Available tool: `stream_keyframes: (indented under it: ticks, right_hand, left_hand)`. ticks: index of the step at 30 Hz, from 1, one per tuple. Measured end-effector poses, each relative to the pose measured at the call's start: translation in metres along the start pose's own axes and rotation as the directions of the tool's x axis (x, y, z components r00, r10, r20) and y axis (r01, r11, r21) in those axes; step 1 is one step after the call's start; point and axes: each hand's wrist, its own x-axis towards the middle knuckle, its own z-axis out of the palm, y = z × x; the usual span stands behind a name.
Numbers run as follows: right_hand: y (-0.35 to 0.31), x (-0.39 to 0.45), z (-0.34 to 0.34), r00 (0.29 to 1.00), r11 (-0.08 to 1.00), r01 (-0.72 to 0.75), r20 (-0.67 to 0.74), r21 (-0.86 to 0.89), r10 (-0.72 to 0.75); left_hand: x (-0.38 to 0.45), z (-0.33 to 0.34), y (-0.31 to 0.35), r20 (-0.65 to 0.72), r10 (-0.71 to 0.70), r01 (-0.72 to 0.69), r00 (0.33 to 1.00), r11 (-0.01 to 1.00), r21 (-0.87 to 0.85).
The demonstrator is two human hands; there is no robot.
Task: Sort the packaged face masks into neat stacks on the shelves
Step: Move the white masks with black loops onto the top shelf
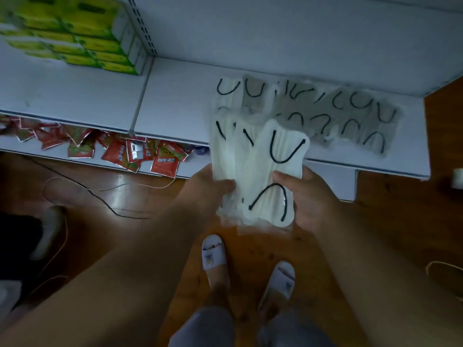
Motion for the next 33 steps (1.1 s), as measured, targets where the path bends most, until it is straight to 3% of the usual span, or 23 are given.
stream_keyframes:
  ticks: [3,9,12,17,22,33]
  right_hand:
    - [-0.005,-0.051,-0.015,1.000,0.998,0.004,0.028,0.066,-0.005]
    - [-0.036,-0.149,-0.070,0.995,0.981,0.063,-0.093,0.183,-0.047]
    - [-0.061,-0.200,-0.099,0.985,0.975,0.157,-0.091,0.157,-0.144]
    - [-0.109,-0.267,-0.123,0.943,0.939,0.328,-0.096,0.107,-0.319]
    - [-0.154,-0.305,-0.127,0.918,0.907,0.396,-0.103,0.146,-0.384]
    - [-0.192,-0.323,-0.093,0.888,0.876,0.459,-0.111,0.152,-0.446]
  left_hand:
    - [-0.047,0.020,0.001,0.013,0.048,-0.048,0.999,0.998,0.031]
    - [-0.141,0.072,0.003,0.065,0.159,-0.154,0.985,0.985,-0.072]
    - [-0.190,0.109,0.016,0.063,0.213,-0.200,0.975,0.966,-0.162]
    - [-0.255,0.157,0.053,0.084,0.330,-0.324,0.940,0.943,-0.075]
    - [-0.299,0.182,0.090,0.019,0.451,-0.449,0.892,0.891,-0.061]
    - [-0.332,0.162,0.130,0.041,0.505,-0.486,0.862,0.846,-0.219]
